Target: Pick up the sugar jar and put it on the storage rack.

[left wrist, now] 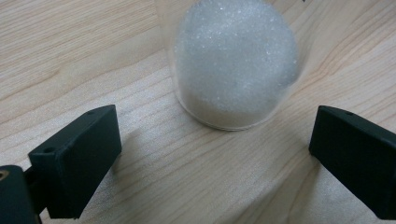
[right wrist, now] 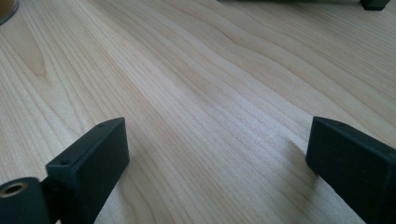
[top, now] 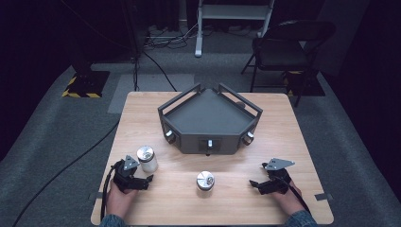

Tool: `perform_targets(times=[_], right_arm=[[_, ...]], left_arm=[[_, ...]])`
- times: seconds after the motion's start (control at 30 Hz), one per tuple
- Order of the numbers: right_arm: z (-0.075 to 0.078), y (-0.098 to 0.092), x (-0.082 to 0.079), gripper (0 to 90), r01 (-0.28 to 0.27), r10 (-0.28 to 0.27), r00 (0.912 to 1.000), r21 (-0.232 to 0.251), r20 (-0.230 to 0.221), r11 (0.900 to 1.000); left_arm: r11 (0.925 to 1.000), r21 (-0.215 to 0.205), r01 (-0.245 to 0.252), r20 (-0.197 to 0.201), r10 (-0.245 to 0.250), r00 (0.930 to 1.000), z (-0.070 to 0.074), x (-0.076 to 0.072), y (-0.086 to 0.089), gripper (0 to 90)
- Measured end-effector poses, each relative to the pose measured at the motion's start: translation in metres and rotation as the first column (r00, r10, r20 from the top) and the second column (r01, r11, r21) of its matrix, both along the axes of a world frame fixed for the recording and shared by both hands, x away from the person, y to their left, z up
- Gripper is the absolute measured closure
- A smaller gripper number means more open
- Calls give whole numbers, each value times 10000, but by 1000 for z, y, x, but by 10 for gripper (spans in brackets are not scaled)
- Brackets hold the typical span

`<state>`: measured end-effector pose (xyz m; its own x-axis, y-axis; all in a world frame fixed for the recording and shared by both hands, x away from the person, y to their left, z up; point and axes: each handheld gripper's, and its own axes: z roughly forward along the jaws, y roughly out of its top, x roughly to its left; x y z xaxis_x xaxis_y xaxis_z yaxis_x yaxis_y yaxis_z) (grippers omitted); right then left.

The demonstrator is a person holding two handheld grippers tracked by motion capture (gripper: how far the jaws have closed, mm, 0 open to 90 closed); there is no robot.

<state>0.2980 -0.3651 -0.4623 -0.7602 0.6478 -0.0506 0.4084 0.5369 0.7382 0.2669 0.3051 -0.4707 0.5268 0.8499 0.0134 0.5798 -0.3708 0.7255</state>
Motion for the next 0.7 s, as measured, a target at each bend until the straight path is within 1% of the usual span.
perform_targets(times=[0.27,0.7], right_arm=[[0,0,0,59,-1,1,10000,-1,0,10000],[0,0,0,58,2,-2,10000,5,-6,10000]], left_arm=[[9999,-14,-101,-22,101,9999,0,-1,-1,13],[9999,-11,-108,-24,108,9999,0,-1,-1,13]])
